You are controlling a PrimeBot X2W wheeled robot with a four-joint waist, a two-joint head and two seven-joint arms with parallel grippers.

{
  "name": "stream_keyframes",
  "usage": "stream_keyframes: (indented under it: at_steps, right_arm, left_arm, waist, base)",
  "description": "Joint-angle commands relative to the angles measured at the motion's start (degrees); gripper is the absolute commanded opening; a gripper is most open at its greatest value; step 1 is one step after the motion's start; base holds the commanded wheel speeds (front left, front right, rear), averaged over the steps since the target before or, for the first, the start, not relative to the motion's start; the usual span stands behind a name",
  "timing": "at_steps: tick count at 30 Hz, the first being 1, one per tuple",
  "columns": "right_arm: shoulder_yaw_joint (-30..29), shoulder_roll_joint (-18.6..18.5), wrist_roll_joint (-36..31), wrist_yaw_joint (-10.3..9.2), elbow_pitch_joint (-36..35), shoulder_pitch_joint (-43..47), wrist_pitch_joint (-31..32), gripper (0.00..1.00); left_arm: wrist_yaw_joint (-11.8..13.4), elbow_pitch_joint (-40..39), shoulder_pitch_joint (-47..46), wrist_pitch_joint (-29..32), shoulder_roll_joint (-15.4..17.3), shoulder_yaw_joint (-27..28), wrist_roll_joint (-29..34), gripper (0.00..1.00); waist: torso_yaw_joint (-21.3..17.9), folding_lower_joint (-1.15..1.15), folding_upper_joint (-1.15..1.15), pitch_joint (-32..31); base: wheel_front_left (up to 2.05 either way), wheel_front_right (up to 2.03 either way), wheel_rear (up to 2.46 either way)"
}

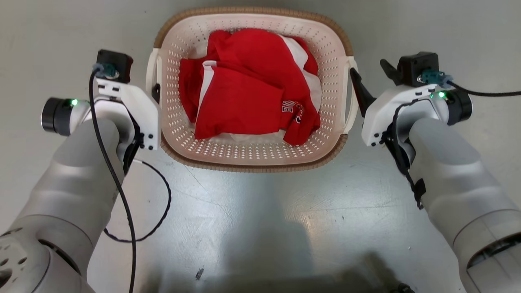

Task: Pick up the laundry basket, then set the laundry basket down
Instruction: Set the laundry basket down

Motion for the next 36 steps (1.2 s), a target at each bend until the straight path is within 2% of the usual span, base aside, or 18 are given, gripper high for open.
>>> stream_keyframes:
  at_steps: [1,13,19,22,26,31,36]
  right_arm:
    - [1.0,1.0,0.5,0.26,-0.6,3.9,-0.7,1.0]
    - [2.8,1.0,1.4,0.26,-2.3,6.6,-2.0,1.0]
    - [2.3,1.0,0.7,0.26,-3.9,8.9,-2.3,1.0]
    - [0.7,1.0,-0.5,0.26,-5.3,10.6,-2.3,1.0]
    - [-2.0,1.0,-3.1,0.26,-6.6,12.4,-2.4,1.0]
    - [-8.3,0.8,-9.0,0.26,-9.9,17.0,-2.4,1.0]
    - [-14.3,0.7,-14.3,0.26,-14.3,22.7,-2.4,1.0]
  left_arm:
    - [0.7,0.2,1.1,-0.2,1.8,1.1,-0.3,1.0]
    - [0.6,0.2,4.9,-4.4,1.2,3.1,-2.6,1.0]
    - [-1.2,-0.2,7.7,-8.6,1.0,5.6,-4.4,1.0]
    - [-1.8,-0.6,9.8,-9.3,1.7,6.3,-4.2,1.0]
    - [-1.4,-2.5,11.9,-9.4,2.8,8.2,-3.4,1.0]
    - [0.3,-8.3,17.2,-9.4,4.8,13.7,-0.6,1.0]
    - [1.6,-15.2,24.1,-9.4,6.2,21.5,3.3,1.0]
  waist:
    - [0.0,0.0,0.0,-0.7]
    - [0.5,0.0,0.0,-8.2]
    - [0.7,0.0,0.0,-14.5]
    - [0.7,0.0,0.0,-18.2]
    - [0.9,0.0,0.0,-22.0]
    - [1.4,0.0,0.0,-28.3]
    - [1.3,0.0,0.0,-34.1]
  base:
    - [0.0,0.0,0.0]
    - [0.0,0.0,0.0]
    - [0.0,0.0,0.0]
    - [0.0,0.0,0.0]
    - [0.0,0.0,0.0]
    - [0.0,0.0,0.0]
    - [0.0,0.0,0.0]
